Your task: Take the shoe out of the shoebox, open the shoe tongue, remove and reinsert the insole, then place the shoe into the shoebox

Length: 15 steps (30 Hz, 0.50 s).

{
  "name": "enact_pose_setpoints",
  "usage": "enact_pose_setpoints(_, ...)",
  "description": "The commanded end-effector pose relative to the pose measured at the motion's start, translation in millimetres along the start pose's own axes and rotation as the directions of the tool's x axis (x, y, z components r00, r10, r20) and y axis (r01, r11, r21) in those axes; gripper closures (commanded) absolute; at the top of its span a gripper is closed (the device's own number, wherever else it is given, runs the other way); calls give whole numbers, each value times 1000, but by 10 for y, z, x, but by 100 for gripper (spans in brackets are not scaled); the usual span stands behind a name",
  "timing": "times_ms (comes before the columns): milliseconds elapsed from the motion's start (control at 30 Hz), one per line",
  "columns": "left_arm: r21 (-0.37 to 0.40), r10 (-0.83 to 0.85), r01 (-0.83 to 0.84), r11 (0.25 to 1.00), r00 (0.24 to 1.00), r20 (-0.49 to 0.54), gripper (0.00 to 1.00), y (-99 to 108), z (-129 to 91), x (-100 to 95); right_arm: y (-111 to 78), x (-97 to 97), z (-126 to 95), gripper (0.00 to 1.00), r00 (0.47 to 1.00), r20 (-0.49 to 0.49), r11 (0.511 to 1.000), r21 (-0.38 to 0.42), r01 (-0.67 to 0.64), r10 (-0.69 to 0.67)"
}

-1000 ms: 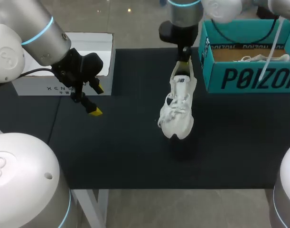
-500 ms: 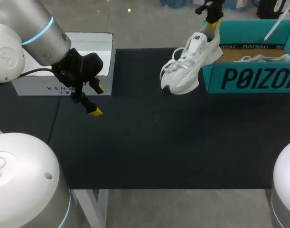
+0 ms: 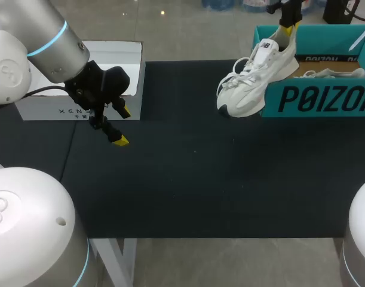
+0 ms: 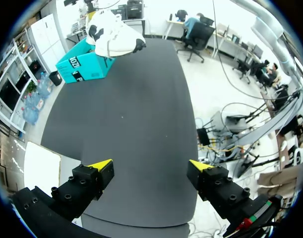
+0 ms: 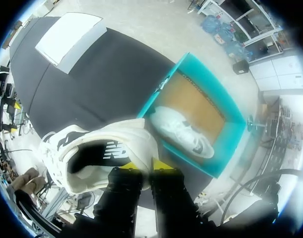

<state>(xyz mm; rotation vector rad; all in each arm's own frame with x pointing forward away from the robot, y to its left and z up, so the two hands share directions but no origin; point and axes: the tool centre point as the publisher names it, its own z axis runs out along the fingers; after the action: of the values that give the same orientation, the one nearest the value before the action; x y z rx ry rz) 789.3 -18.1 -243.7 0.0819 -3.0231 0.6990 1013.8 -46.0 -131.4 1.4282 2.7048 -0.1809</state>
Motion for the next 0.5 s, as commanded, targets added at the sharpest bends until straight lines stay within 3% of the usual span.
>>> enact_pose_setpoints(33,-4,0,0,1000,1000,0,0,-4,3,-4,-10,-2,-15,100,1000,-1,1000,-2,-1,1)
enact_pose_setpoints(300,-4,0,0,1000,1000,0,0,-4,3,-4,-10,-2,-15,100,1000,-1,1000,-2,-1,1)
enact_pose_setpoints(500,-4,0,0,1000,1000,0,0,-4,3,-4,-54,-710,-51,100,980,-34,980,-11,-198,198)
